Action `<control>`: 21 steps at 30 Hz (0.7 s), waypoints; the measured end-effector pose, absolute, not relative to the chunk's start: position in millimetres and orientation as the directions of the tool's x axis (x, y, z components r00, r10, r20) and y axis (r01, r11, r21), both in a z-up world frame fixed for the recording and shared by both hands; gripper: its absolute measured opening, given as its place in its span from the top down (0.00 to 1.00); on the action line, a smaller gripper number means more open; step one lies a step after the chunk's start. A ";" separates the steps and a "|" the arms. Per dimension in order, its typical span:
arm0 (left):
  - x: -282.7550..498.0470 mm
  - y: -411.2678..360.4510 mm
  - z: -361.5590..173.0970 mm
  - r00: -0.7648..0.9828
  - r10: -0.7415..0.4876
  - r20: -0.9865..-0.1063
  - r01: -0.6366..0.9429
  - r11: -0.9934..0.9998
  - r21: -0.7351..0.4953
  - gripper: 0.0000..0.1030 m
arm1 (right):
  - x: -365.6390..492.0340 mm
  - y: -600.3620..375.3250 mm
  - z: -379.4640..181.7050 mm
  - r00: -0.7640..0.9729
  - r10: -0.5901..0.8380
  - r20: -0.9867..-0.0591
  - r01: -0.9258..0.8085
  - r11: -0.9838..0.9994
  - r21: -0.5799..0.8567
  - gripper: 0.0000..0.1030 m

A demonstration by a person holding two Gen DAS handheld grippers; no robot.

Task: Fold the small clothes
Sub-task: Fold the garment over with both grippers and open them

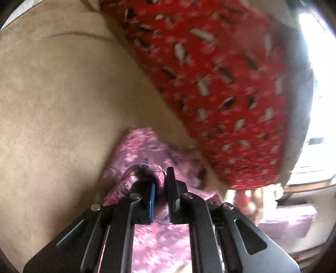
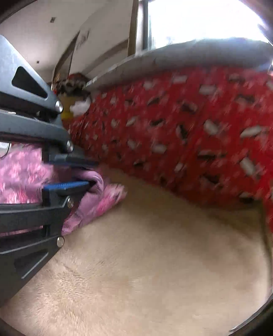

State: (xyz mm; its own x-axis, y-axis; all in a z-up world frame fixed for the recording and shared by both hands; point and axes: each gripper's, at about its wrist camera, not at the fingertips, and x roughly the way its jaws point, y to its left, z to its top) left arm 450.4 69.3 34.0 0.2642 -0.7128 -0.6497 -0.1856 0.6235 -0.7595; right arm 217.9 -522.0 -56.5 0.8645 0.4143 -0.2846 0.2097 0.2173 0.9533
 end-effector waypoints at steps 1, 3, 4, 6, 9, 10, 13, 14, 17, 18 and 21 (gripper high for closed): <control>449.2 73.2 40.7 0.272 -0.723 -0.635 -0.179 0.610 -0.772 0.89 | 213.6 -524.2 -52.8 0.876 0.393 -0.280 0.208 0.215 0.954 0.67; 447.3 77.6 49.1 0.289 -0.721 -0.630 -0.170 0.609 -0.774 0.77 | 201.2 -531.1 -44.4 0.903 0.322 -0.283 0.222 0.213 0.951 0.52; 446.1 80.0 52.8 0.307 -0.707 -0.637 -0.168 0.618 -0.768 0.65 | 193.8 -535.5 -41.1 0.917 0.285 -0.279 0.224 0.211 0.951 0.49; 444.2 87.8 58.4 0.351 -0.673 -0.650 -0.173 0.636 -0.752 0.52 | 186.0 -539.6 -35.0 0.922 0.250 -0.295 0.237 0.238 0.942 0.49; 445.5 88.1 50.0 0.341 -0.675 -0.654 -0.194 0.630 -0.752 0.50 | 186.9 -530.9 -27.2 0.875 0.253 -0.413 0.300 0.384 0.873 0.49; 444.6 83.4 44.1 0.310 -0.667 -0.677 -0.185 0.657 -0.731 0.50 | 191.0 -524.7 -25.1 0.856 0.251 -0.453 0.315 0.442 0.840 0.49; 446.0 63.2 23.2 0.241 -0.609 -0.755 -0.142 0.748 -0.649 0.50 | 207.9 -505.5 -21.4 0.797 0.219 -0.563 0.337 0.612 0.715 0.48; 444.4 57.1 17.6 0.220 -0.595 -0.773 -0.124 0.769 -0.627 0.50 | 219.2 -496.7 -22.1 0.772 0.214 -0.599 0.341 0.656 0.673 0.48; 440.6 39.1 0.8 0.171 -0.561 -0.810 -0.103 0.808 -0.581 0.50 | 245.6 -478.4 -25.8 0.714 0.147 -0.685 0.369 0.753 0.545 0.48; 439.7 34.0 0.9 0.175 -0.549 -0.817 -0.097 0.816 -0.569 0.50 | 252.6 -474.9 -28.8 0.694 0.142 -0.706 0.375 0.765 0.523 0.49; 442.9 19.1 10.6 0.227 -0.484 -0.845 -0.036 0.863 -0.504 0.53 | 268.4 -472.1 -32.1 0.699 0.178 -0.692 0.356 0.753 0.553 0.96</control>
State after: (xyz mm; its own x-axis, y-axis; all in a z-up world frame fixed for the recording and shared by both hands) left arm 442.9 19.1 10.6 0.2267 -0.4842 -0.8451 -0.0362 0.8629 -0.5041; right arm 268.4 -472.1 -32.1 0.6992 0.1780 -0.6924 0.3564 0.7528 0.5534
